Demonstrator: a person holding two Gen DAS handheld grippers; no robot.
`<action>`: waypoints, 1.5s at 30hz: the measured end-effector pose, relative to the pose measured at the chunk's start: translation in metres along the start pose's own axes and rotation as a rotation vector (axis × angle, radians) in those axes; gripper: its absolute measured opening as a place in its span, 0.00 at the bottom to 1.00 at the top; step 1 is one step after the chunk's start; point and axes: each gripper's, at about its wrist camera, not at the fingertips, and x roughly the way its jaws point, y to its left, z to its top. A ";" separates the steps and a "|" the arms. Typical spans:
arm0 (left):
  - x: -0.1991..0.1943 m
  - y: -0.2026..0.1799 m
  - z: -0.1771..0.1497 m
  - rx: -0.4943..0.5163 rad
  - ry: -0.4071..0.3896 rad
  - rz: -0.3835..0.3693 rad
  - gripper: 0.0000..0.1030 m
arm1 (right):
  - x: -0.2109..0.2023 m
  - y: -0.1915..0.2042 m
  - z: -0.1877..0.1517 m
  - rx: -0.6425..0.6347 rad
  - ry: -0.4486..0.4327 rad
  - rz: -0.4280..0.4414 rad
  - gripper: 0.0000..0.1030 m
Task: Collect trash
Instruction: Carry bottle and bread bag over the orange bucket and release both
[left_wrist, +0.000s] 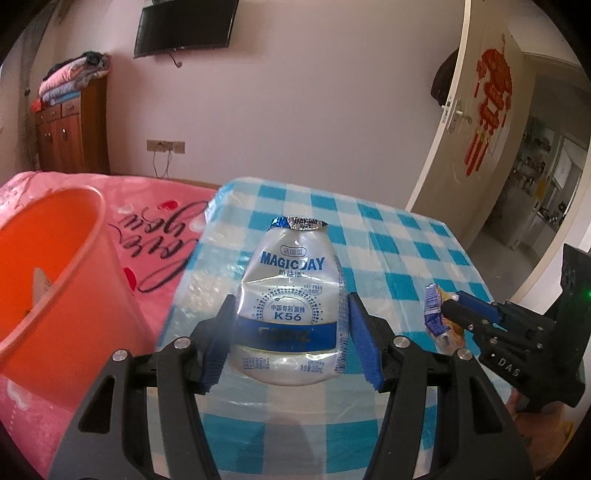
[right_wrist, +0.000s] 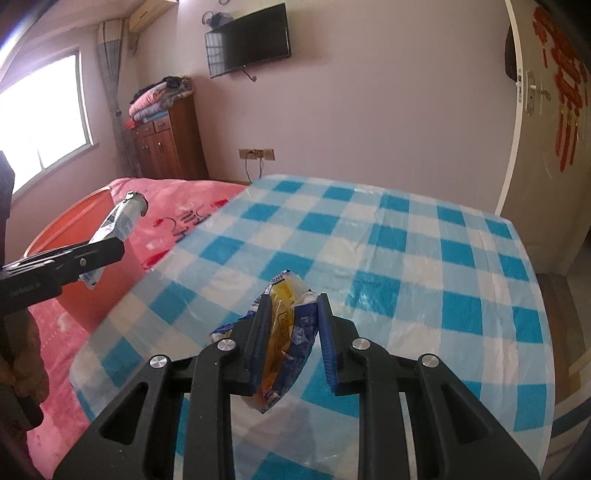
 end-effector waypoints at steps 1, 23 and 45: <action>-0.004 0.002 0.003 0.000 -0.010 0.006 0.58 | -0.001 0.002 0.003 -0.002 -0.003 0.004 0.25; -0.071 0.099 0.026 -0.093 -0.132 0.259 0.58 | 0.013 0.150 0.097 -0.184 -0.050 0.303 0.25; -0.062 0.176 0.007 -0.226 -0.078 0.368 0.58 | 0.087 0.262 0.126 -0.274 0.034 0.471 0.26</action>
